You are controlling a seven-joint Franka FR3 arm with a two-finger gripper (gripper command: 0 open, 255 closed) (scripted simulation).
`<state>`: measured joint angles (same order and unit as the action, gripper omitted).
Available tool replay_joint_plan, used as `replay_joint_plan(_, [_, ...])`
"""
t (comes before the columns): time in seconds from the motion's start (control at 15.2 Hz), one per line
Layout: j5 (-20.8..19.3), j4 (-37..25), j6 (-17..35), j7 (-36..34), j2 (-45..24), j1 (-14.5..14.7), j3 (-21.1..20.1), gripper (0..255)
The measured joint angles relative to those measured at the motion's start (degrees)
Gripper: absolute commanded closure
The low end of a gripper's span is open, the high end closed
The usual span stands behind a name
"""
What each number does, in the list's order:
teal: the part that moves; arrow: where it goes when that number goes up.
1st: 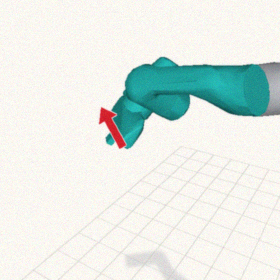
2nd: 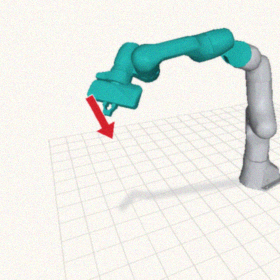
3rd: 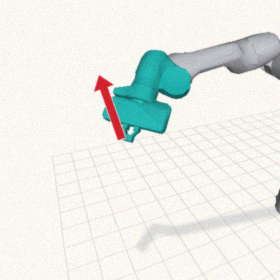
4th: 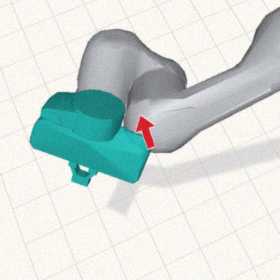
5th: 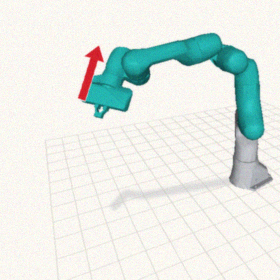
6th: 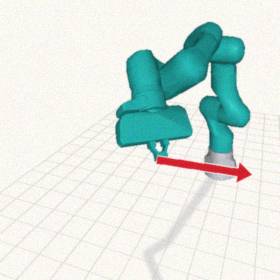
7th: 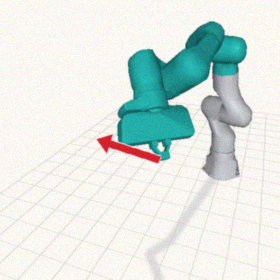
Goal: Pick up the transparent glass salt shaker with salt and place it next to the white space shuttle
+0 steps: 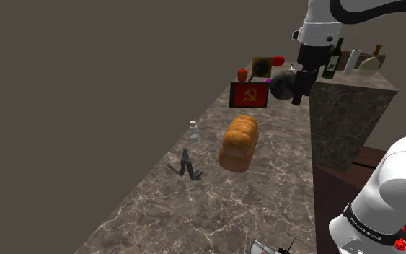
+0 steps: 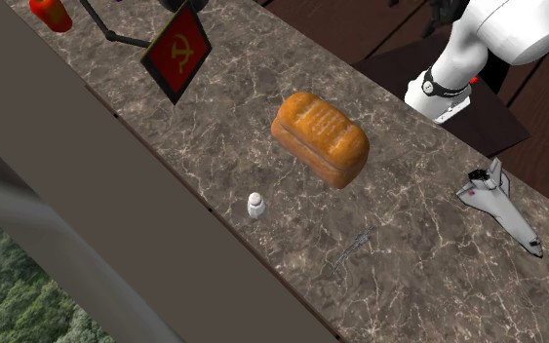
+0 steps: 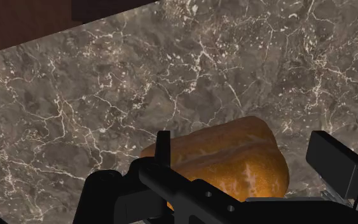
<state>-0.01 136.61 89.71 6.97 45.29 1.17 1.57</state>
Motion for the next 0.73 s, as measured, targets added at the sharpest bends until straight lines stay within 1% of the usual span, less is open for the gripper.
replay_joint_plan(0.07, [0.0,0.0,0.0,0.0,0.0,0.0,0.0,0])
replay_joint_plan(0.2, [0.4,0.4,2.3,-0.8,-1.5,0.2,-0.7,0])
replay_joint_plan(0.46, [1.6,2.2,10.3,-3.4,-6.2,0.8,-2.8,0])
replay_joint_plan(0.73, [2.2,1.1,17.7,-6.0,-12.9,1.2,-4.7,0])
